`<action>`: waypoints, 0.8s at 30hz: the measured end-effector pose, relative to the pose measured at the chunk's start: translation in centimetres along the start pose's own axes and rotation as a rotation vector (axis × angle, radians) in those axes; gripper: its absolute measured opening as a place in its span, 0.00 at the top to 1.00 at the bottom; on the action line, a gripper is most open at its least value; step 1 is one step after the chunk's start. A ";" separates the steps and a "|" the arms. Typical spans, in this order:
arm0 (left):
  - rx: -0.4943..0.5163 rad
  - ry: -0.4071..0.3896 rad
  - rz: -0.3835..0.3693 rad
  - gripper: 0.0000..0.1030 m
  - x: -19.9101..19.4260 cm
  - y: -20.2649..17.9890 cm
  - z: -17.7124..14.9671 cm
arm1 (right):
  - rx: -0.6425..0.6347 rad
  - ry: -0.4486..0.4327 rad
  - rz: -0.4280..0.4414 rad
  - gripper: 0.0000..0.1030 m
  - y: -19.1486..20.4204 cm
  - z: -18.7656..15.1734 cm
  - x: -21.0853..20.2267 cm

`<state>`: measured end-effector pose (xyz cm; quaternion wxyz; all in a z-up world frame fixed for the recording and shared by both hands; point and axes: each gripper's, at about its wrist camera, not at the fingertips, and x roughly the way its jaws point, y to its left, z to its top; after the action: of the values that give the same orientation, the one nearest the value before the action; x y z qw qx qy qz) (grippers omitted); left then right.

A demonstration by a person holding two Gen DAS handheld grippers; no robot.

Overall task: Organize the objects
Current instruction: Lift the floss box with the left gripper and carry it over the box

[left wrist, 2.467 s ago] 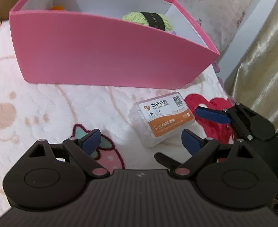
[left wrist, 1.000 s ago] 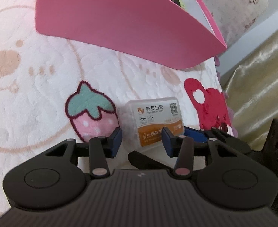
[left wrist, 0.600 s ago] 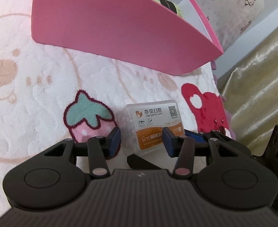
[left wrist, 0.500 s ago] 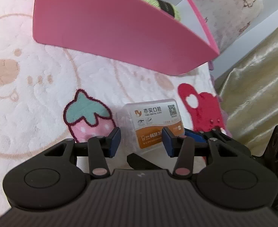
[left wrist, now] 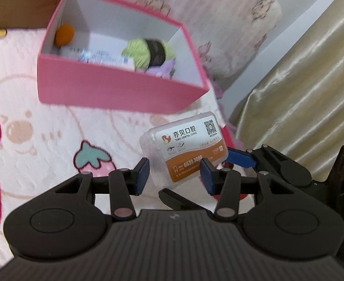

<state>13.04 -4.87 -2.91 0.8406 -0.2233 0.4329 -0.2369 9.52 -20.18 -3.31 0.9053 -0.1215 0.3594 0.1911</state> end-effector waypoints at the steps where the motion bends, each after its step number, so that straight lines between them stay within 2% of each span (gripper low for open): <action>1: -0.005 -0.019 -0.006 0.57 -0.8 -0.3 0.3 | -0.013 -0.014 -0.002 0.10 0.1 0.5 -0.5; 8: -0.002 -0.067 -0.008 0.57 -3.0 -1.9 3.2 | -0.100 -0.064 -0.006 0.10 -0.1 4.4 -2.5; 17: 0.006 -0.070 0.019 0.56 -3.9 -3.0 10.0 | -0.174 -0.114 0.003 0.10 -1.9 10.1 -2.2; 20: 0.003 -0.072 0.036 0.56 -3.6 -2.8 12.1 | -0.188 -0.115 0.034 0.10 -3.0 11.9 -1.3; 24: -0.018 -0.063 0.048 0.56 -2.6 -1.5 14.4 | -0.176 -0.093 0.117 0.09 -4.9 14.2 0.8</action>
<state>23.41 -2.05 7.13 0.8572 -0.2279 0.4135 -0.2055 20.74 -19.27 6.61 0.8941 -0.1704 0.3052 0.2801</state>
